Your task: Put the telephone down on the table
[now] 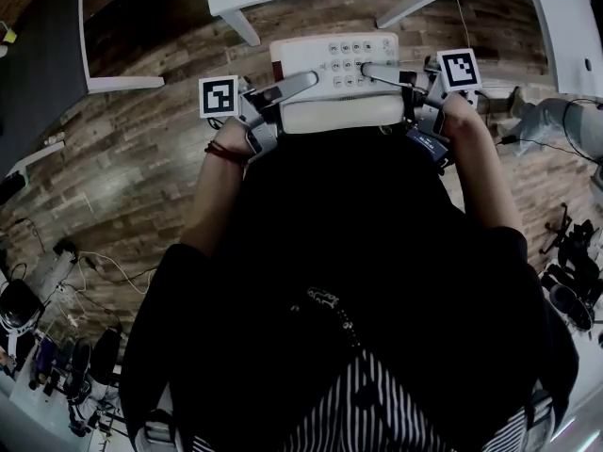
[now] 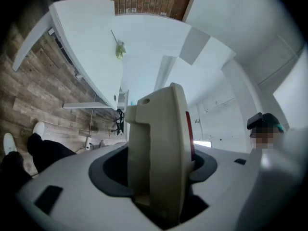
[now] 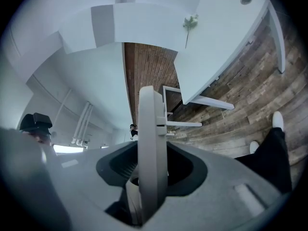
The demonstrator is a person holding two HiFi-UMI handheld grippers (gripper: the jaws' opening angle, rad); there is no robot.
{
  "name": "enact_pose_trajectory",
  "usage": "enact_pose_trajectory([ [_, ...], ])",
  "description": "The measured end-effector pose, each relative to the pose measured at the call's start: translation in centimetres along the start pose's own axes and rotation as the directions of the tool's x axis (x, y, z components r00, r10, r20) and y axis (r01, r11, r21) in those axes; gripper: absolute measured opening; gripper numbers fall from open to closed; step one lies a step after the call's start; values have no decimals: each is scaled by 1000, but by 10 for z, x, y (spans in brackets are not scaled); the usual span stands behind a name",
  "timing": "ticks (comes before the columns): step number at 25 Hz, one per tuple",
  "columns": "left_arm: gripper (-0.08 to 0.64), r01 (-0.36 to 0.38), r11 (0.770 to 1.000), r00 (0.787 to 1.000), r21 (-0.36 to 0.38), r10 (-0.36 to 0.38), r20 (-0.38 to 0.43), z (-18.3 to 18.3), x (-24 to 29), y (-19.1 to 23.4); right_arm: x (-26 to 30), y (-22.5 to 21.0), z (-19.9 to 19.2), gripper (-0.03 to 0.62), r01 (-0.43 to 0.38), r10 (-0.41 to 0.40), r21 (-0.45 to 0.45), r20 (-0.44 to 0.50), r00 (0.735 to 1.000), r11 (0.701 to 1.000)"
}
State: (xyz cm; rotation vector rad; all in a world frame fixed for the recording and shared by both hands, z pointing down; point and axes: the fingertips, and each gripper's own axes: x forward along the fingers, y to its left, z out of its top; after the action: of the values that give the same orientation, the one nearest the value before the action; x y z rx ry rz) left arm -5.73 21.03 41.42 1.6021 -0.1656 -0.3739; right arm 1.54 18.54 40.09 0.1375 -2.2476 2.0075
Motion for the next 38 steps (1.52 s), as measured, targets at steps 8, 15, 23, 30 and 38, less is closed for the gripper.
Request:
enact_pose_trajectory([
  [8, 282, -19, 999, 996, 28, 17, 84, 9, -15, -6, 20, 3, 11, 163, -27, 26, -19, -79, 997, 999],
  [15, 282, -51, 997, 986, 50, 43, 161, 23, -18, -15, 30, 10, 29, 164, -71, 65, -35, -146, 987, 997],
  [23, 284, -67, 997, 975, 41, 57, 215, 70, -32, -2, 61, -5, 73, 164, -87, 80, -24, -202, 976, 996],
  [30, 282, -82, 996, 965, 43, 68, 255, 132, -39, 0, 89, -9, 131, 164, -99, 91, -21, -244, 965, 995],
  [38, 282, -112, 992, 945, 54, 90, 316, 197, -7, -11, 82, -3, 207, 163, -133, 119, -23, -317, 941, 991],
])
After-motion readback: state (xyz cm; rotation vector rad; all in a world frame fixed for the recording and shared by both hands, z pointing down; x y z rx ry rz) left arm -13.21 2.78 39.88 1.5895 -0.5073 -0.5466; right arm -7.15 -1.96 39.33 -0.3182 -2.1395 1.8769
